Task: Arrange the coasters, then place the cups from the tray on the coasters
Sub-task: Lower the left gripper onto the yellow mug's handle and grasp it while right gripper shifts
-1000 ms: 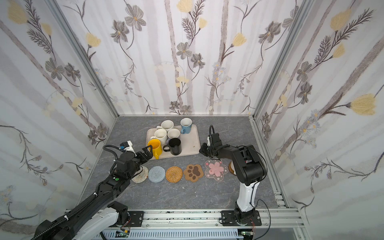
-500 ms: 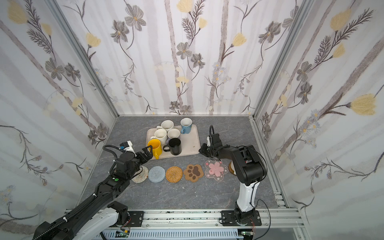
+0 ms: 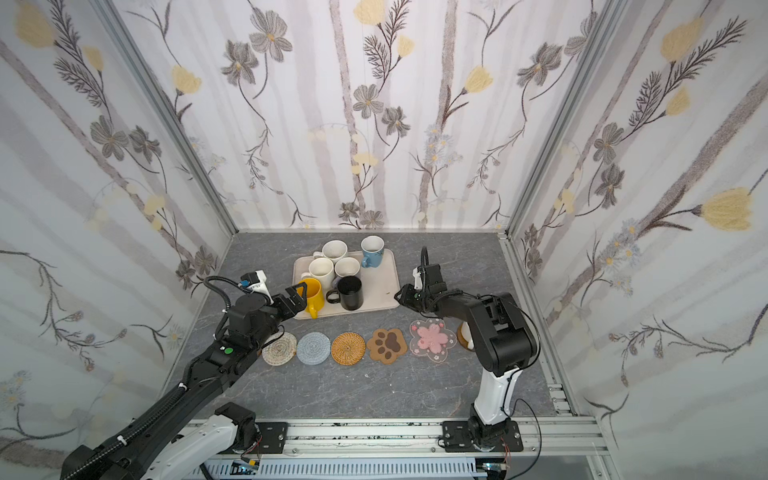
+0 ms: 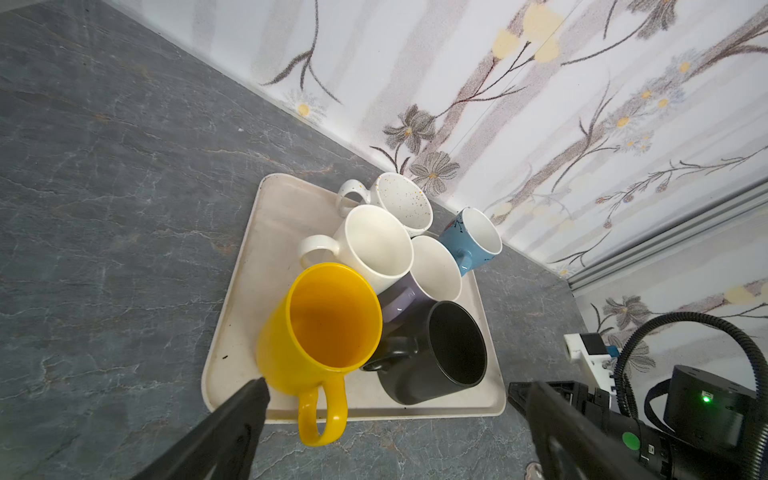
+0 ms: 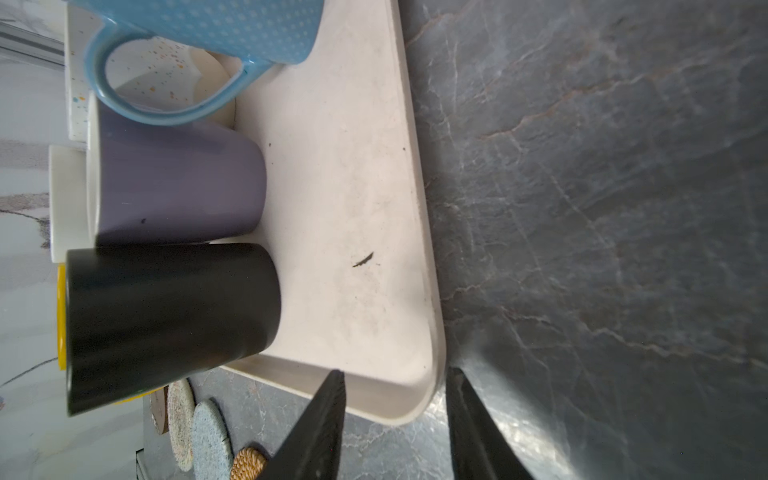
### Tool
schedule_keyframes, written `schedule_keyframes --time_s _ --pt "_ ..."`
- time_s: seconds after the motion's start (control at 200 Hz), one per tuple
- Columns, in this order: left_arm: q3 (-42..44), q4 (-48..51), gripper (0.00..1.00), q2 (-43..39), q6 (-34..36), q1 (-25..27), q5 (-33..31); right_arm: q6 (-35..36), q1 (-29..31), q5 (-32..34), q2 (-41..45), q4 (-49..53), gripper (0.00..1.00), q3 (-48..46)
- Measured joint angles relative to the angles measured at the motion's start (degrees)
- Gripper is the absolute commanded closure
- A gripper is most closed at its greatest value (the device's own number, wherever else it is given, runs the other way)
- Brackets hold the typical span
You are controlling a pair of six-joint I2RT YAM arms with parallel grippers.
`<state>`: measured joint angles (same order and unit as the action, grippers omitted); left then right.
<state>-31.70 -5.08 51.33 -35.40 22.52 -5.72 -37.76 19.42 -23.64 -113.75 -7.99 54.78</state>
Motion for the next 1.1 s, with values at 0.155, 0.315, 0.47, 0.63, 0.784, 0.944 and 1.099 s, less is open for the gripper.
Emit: schedule_keyframes --time_s 0.155,0.315,0.47,0.63,0.784,0.944,1.099 --pt "-3.1 3.3 0.05 1.6 2.3 0.0 1.4 1.4 0.0 -0.1 2.5 -0.3 0.49 -0.8" --pt "-6.6 6.7 0.27 3.5 4.3 0.0 2.4 3.3 0.0 -0.5 4.8 -0.3 0.52 -0.9" --pt "-9.6 9.7 0.48 4.9 6.9 0.0 3.0 3.8 0.0 -0.7 7.1 -0.4 0.56 -1.7" --pt "-10.6 11.4 0.42 7.7 8.3 -0.1 4.5 4.4 0.3 -0.5 9.7 -0.4 0.53 -2.3" --pt "-9.2 12.7 0.34 9.4 7.4 0.1 4.4 5.3 1.4 0.1 12.2 -0.5 0.51 -3.2" --pt "-7.3 13.6 0.31 10.6 5.7 1.1 3.4 5.9 2.0 0.7 14.5 -0.8 0.50 -4.1" --pt "-7.1 13.7 0.24 12.7 5.4 3.1 2.2 5.9 2.7 1.0 15.1 -0.9 0.47 -4.7"
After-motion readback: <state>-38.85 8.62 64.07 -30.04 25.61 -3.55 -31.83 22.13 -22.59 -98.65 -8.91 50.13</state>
